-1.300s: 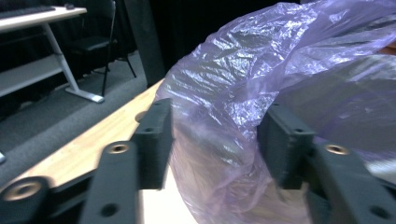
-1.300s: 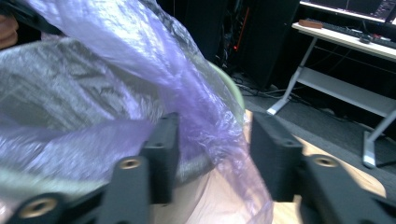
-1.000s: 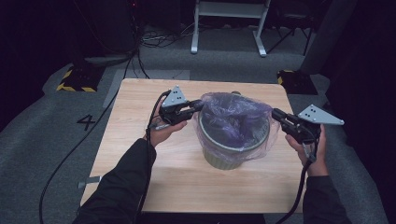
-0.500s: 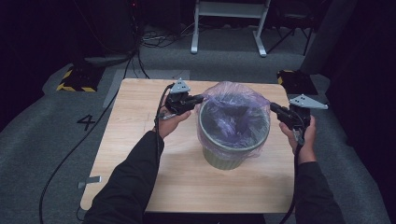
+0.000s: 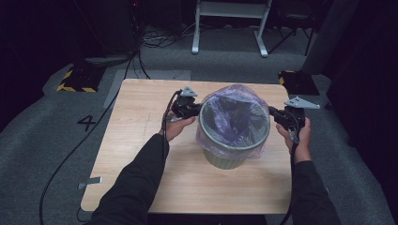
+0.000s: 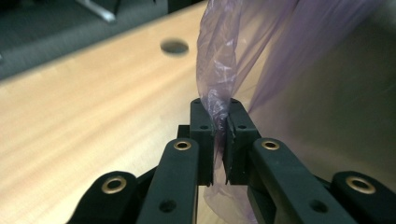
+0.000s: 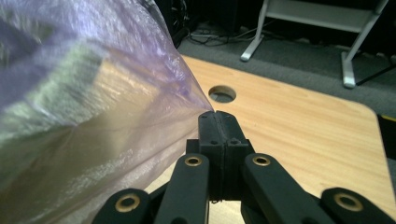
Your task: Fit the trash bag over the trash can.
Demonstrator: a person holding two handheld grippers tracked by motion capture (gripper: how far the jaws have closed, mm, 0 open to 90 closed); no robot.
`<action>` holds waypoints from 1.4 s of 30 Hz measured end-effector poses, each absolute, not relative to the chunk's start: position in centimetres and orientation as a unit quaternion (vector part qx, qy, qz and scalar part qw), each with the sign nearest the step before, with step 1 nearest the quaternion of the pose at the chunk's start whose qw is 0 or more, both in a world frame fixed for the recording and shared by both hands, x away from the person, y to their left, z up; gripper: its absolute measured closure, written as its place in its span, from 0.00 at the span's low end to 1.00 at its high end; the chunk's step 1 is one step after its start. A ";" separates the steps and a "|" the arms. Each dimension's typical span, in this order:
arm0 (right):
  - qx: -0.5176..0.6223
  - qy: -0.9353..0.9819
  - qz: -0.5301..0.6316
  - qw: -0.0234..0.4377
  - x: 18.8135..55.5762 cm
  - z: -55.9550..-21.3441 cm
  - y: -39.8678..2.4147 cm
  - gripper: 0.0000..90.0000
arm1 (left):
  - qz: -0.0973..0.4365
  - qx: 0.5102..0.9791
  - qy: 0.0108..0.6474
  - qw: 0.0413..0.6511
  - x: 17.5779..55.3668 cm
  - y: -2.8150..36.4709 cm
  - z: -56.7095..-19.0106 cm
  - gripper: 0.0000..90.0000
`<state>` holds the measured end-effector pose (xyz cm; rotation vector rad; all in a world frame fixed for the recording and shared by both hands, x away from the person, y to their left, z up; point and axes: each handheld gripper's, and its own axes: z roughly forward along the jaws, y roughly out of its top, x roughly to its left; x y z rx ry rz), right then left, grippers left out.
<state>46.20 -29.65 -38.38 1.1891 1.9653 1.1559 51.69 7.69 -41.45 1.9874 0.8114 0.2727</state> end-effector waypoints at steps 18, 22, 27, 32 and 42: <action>0.450 0.713 0.462 0.274 44.9 -38.9 -31.8 0.76 | 0.121 0.780 0.339 0.512 50.5 11.0 -41.3 0.55; 0.445 0.697 0.484 0.285 44.4 -37.3 -32.3 0.62 | 0.133 0.771 0.337 0.524 50.0 12.1 -40.6 0.48; 0.445 0.681 0.501 0.296 44.4 -35.4 -32.1 0.47 | 0.143 0.761 0.334 0.537 49.5 13.0 -40.0 0.40; 0.431 0.681 0.514 0.292 44.7 -33.9 -31.1 0.40 | 0.146 0.757 0.326 0.547 49.3 13.6 -39.5 0.34; 0.382 0.743 0.492 0.244 47.3 -33.4 -28.3 0.36 | 0.144 0.775 0.300 0.537 49.4 12.5 -39.2 0.48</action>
